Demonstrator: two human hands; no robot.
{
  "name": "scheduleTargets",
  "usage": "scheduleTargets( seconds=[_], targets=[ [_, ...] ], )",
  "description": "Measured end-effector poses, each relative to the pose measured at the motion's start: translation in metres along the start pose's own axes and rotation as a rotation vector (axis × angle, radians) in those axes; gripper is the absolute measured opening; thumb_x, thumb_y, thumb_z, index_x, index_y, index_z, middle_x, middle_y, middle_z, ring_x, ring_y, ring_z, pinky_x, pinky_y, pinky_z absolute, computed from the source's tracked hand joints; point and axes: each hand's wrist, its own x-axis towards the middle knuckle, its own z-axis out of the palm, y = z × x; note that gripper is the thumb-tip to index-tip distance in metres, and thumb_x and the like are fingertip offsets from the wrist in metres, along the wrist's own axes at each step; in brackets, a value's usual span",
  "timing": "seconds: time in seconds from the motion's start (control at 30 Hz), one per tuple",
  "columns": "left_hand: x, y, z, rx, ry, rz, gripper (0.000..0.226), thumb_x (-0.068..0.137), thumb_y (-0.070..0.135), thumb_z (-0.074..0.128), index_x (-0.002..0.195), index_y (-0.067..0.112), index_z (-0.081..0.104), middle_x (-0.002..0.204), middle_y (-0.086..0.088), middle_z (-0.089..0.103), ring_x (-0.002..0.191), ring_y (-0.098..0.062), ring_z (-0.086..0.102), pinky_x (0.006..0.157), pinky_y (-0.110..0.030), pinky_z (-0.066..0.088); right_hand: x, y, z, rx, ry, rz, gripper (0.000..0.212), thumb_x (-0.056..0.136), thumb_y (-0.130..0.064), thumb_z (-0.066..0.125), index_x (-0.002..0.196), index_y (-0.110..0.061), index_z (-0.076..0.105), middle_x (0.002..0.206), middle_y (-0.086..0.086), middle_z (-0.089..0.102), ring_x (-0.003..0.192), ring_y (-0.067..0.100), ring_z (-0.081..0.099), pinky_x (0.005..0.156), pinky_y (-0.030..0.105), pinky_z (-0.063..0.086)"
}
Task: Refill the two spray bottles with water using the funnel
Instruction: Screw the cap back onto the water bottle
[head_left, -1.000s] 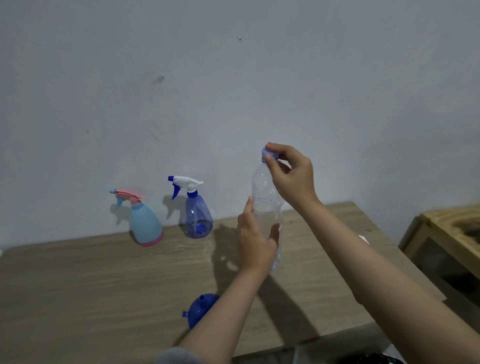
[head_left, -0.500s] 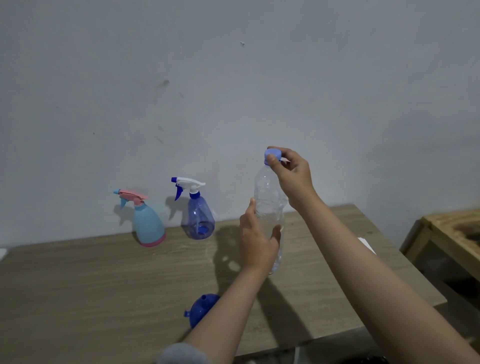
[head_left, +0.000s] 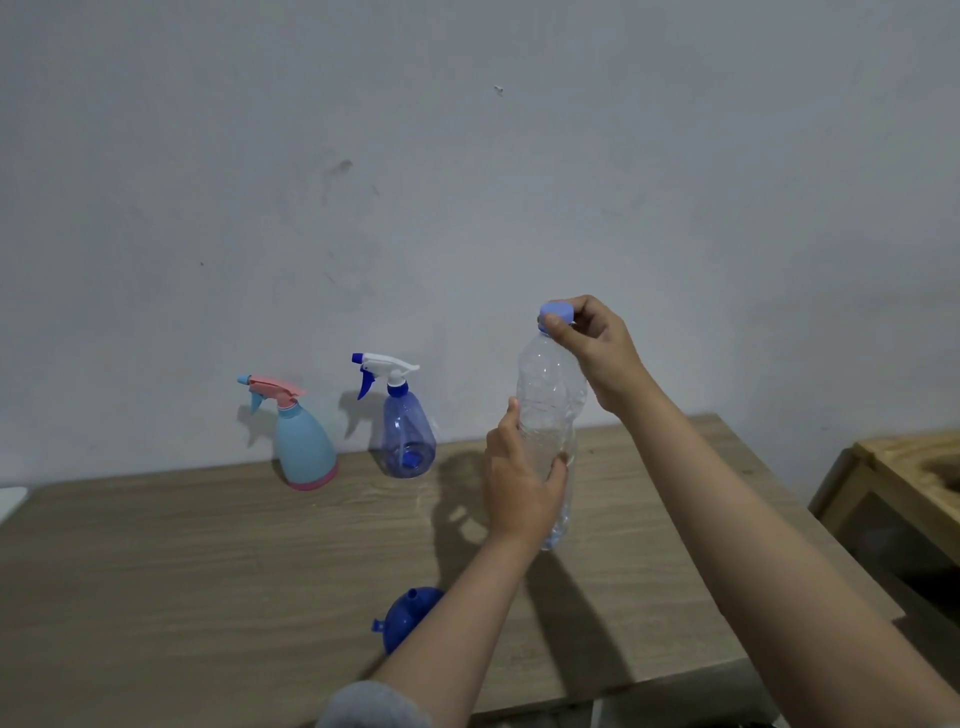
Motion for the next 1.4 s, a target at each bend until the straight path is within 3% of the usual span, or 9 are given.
scheduleTargets(
  seconds=[0.1,0.23,0.47,0.7,0.77,0.87,1.07,1.27,1.4],
  targets=[
    [0.000,-0.001,0.001,-0.005,0.012,0.010,0.083,0.078,0.025,0.074,0.145,0.019,0.025,0.136,-0.007,0.043,0.123,-0.021,0.048,0.091,-0.025,0.045,-0.004,0.004,0.006,0.034,0.082,-0.038,0.010,0.086,-0.013,0.069,0.094,-0.015,0.063,0.093,-0.004,0.066,0.085,0.006,0.063,0.079,0.017,0.050],
    [0.000,-0.001,0.001,-0.004,-0.003,0.010,0.084,0.079,0.025,0.075,0.145,0.020,0.023,0.138,-0.006,0.042,0.126,-0.021,0.046,0.097,-0.032,0.048,-0.006,0.006,0.008,0.010,0.048,-0.073,0.016,0.095,-0.015,0.056,0.111,-0.013,0.062,0.108,-0.006,0.064,0.097,0.007,0.061,0.086,0.016,0.048],
    [0.002,-0.003,0.000,-0.012,-0.014,0.009,0.083,0.079,0.025,0.075,0.144,0.020,0.024,0.141,-0.005,0.042,0.128,-0.020,0.045,0.097,-0.027,0.046,-0.005,0.006,0.014,0.067,0.133,-0.054,0.012,0.088,-0.009,0.066,0.094,-0.017,0.059,0.099,-0.002,0.063,0.086,0.016,0.055,0.080,0.024,0.049],
    [0.003,-0.003,0.001,-0.005,-0.001,0.009,0.083,0.078,0.027,0.075,0.142,0.024,0.023,0.139,-0.004,0.043,0.127,-0.020,0.047,0.098,-0.033,0.049,-0.006,0.005,0.014,0.047,0.125,-0.046,0.017,0.095,-0.014,0.057,0.110,-0.009,0.061,0.102,0.000,0.063,0.082,0.002,0.062,0.072,0.007,0.045],
    [0.002,-0.004,0.001,-0.002,0.001,0.011,0.083,0.078,0.028,0.075,0.142,0.024,0.022,0.138,-0.004,0.043,0.126,-0.020,0.047,0.097,-0.033,0.049,-0.006,0.004,0.013,0.041,0.125,-0.052,0.015,0.097,-0.012,0.053,0.106,-0.005,0.063,0.099,-0.002,0.064,0.075,-0.004,0.063,0.067,0.004,0.043],
    [0.002,-0.003,0.002,-0.008,-0.009,0.003,0.083,0.079,0.027,0.075,0.143,0.022,0.023,0.138,-0.005,0.044,0.126,-0.021,0.047,0.096,-0.034,0.049,-0.005,0.004,0.013,0.073,0.147,-0.026,0.007,0.090,-0.012,0.064,0.097,-0.010,0.061,0.090,-0.002,0.065,0.078,0.007,0.061,0.074,0.014,0.048],
    [0.002,-0.002,0.001,-0.023,-0.019,-0.008,0.082,0.080,0.028,0.075,0.143,0.024,0.023,0.140,-0.002,0.041,0.126,-0.016,0.047,0.090,-0.018,0.043,-0.005,0.007,0.016,0.121,0.233,-0.017,0.026,0.076,-0.014,0.080,0.093,-0.016,0.060,0.089,-0.004,0.068,0.075,0.003,0.063,0.070,0.015,0.050],
    [0.002,-0.002,0.002,-0.011,-0.005,-0.004,0.083,0.079,0.026,0.075,0.143,0.022,0.024,0.139,-0.005,0.042,0.127,-0.020,0.046,0.097,-0.035,0.050,-0.007,0.011,0.012,0.100,0.175,-0.062,0.010,0.091,-0.012,0.063,0.100,-0.008,0.067,0.094,-0.006,0.068,0.081,0.004,0.064,0.077,0.014,0.050],
    [0.001,-0.003,0.002,-0.028,-0.012,-0.012,0.083,0.080,0.025,0.074,0.144,0.023,0.022,0.140,-0.005,0.041,0.128,-0.020,0.045,0.098,-0.028,0.047,-0.005,0.010,0.014,0.125,0.181,-0.051,0.005,0.087,-0.009,0.068,0.086,-0.014,0.066,0.084,-0.003,0.068,0.074,0.006,0.063,0.077,0.017,0.051]
  ],
)
